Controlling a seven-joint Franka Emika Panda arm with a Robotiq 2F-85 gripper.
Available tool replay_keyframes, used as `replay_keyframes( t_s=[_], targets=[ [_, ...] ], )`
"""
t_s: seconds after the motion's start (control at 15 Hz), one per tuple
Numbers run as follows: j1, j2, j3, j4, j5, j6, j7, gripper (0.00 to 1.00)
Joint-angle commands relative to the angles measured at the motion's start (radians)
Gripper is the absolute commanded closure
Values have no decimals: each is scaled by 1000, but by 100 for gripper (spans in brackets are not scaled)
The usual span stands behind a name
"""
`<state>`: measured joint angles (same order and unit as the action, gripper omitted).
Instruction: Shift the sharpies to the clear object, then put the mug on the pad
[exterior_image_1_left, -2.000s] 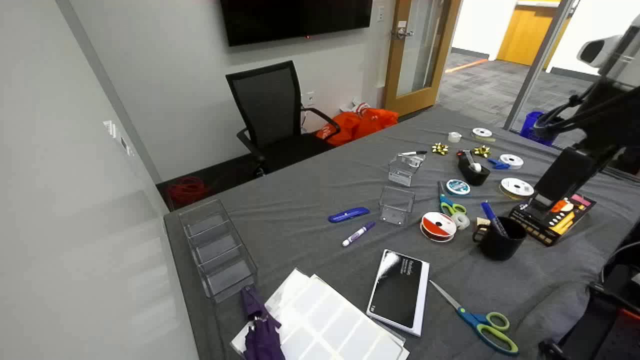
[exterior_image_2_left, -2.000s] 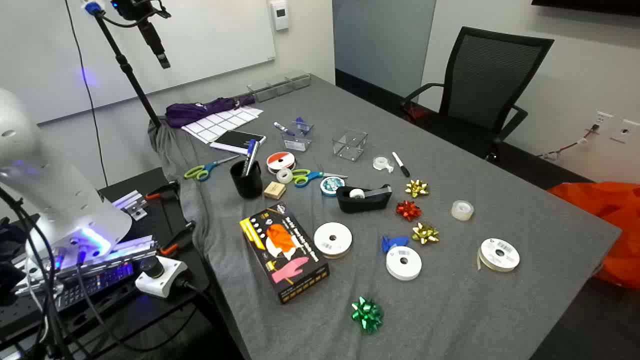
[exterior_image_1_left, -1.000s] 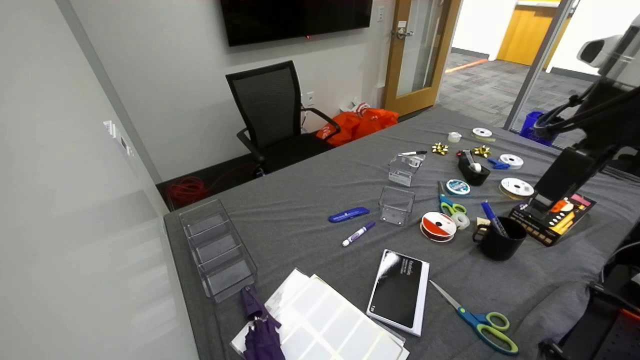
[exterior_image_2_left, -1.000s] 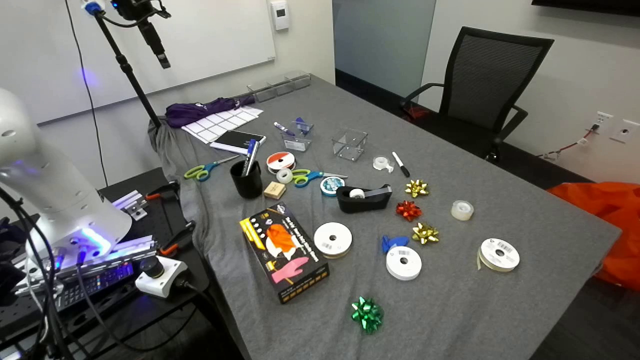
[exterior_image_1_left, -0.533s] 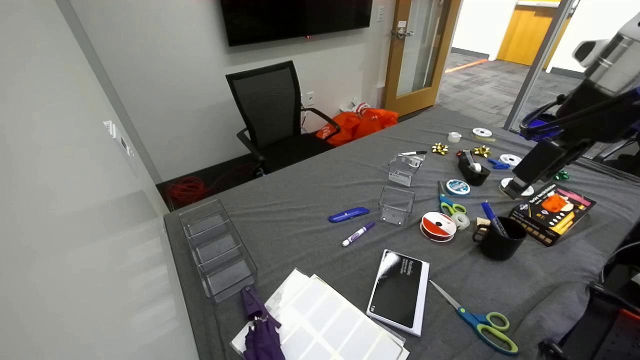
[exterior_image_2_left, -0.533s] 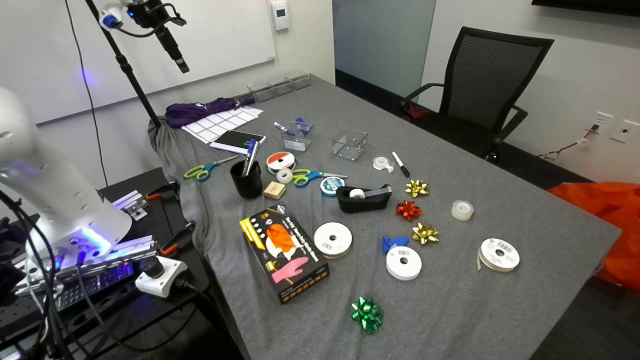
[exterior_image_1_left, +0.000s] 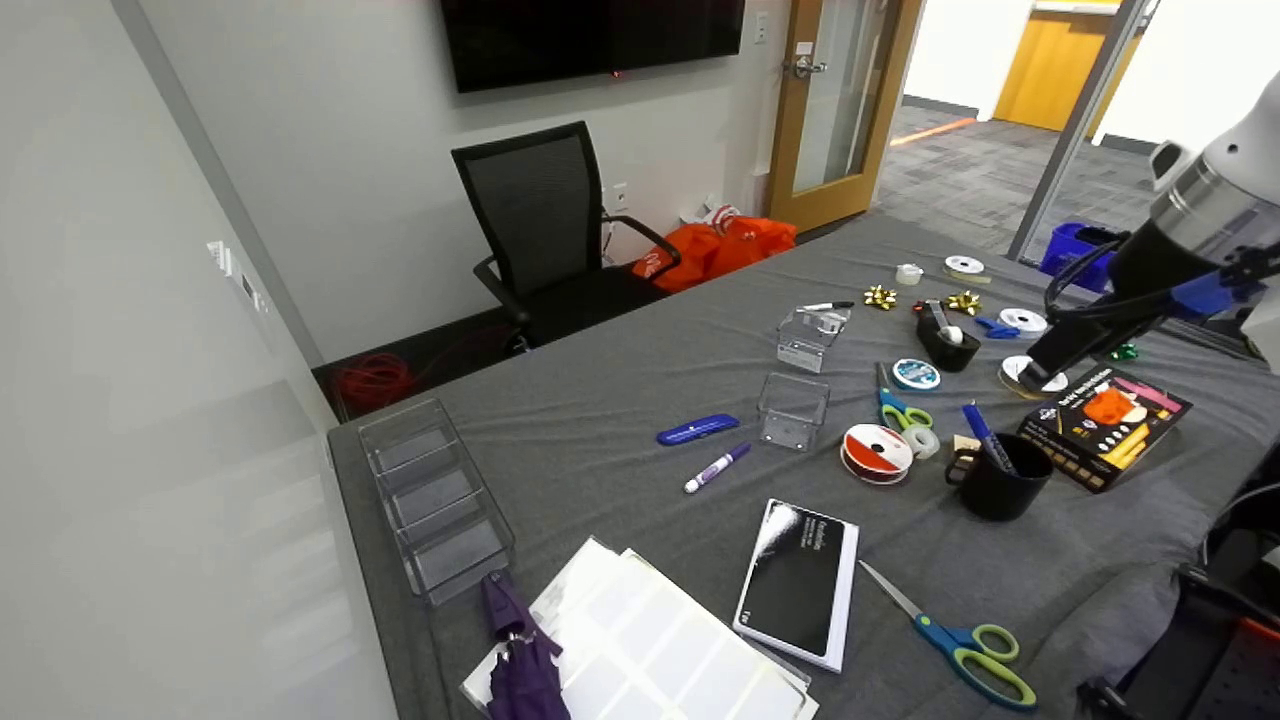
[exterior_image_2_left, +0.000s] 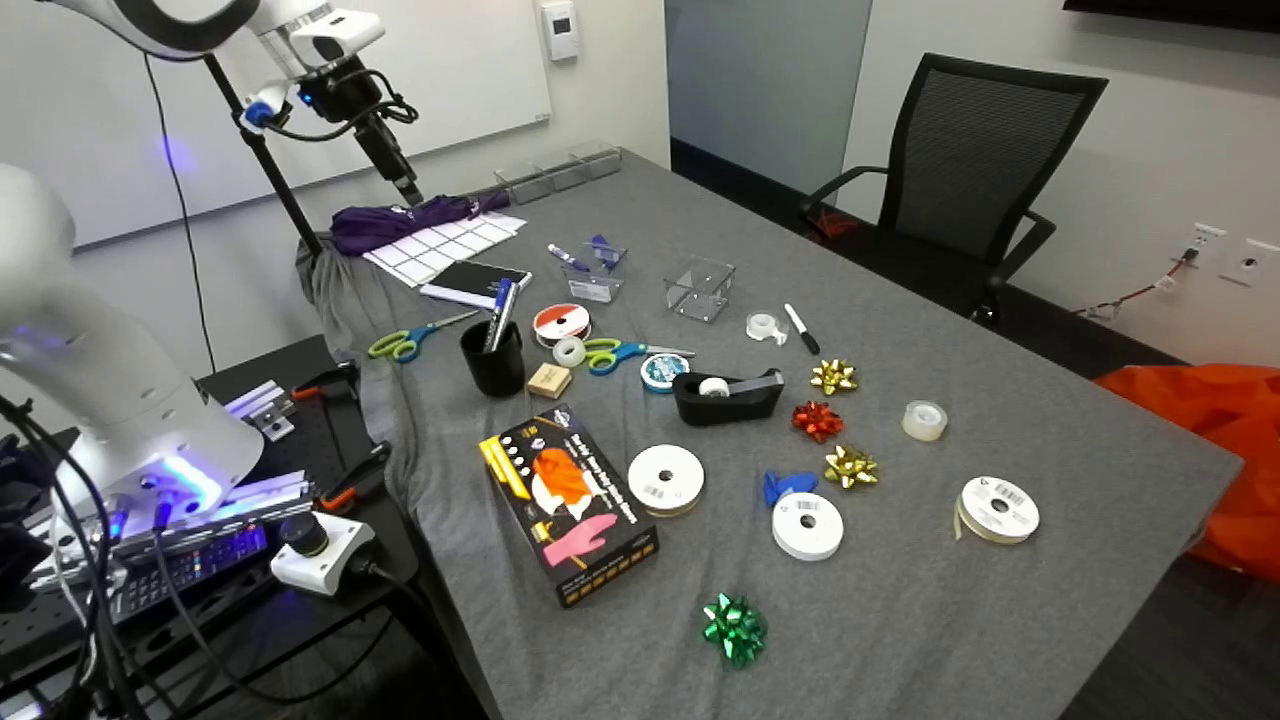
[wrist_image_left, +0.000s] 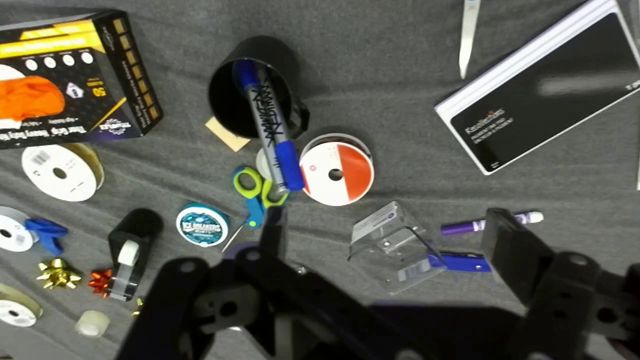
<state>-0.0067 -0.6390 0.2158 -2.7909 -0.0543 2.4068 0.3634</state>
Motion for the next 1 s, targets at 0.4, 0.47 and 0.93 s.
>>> replay_keyframes(
  t_s=[0.4, 0.47, 0.93],
  targets=[
    [-66, 23, 29, 4, -110, 30, 44, 0],
    [-66, 23, 30, 5, -110, 30, 44, 0],
    [-135, 146, 36, 5, -143, 180, 93, 0]
  ],
)
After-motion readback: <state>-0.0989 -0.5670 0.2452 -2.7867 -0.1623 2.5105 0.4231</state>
